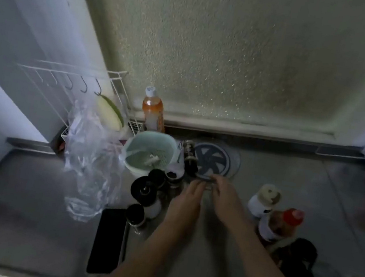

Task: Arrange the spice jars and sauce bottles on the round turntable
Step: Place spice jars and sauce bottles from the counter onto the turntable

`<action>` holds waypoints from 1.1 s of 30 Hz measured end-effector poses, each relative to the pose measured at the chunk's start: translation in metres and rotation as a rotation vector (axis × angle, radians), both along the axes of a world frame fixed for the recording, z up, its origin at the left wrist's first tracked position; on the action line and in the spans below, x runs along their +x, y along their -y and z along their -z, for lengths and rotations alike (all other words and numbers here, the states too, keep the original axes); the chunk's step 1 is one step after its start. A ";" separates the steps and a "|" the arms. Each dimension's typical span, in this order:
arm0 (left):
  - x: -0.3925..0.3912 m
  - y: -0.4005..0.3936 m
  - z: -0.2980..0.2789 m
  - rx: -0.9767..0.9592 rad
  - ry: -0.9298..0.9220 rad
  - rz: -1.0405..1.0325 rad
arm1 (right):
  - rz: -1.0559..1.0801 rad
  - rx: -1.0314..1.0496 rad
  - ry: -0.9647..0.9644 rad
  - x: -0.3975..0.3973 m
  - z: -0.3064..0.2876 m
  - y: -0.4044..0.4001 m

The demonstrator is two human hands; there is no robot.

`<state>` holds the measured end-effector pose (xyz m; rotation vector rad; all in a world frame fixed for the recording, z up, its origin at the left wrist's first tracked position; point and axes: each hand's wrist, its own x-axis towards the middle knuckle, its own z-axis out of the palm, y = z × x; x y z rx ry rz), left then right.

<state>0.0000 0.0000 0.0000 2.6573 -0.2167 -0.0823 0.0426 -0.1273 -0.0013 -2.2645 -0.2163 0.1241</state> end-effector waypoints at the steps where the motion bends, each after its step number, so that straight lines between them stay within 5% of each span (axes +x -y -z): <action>1: 0.004 0.001 0.007 0.014 0.019 -0.035 | 0.036 0.005 0.052 0.003 0.007 -0.001; 14: 0.032 -0.004 0.075 -0.129 0.396 -0.032 | 0.104 -0.053 0.438 0.008 0.072 -0.010; 23: -0.062 -0.003 0.061 -0.053 0.574 0.040 | 0.181 -0.088 0.468 -0.073 0.072 0.015; 33: -0.146 -0.067 0.054 -0.331 0.704 -0.532 | 0.147 -0.167 0.421 -0.162 0.056 0.006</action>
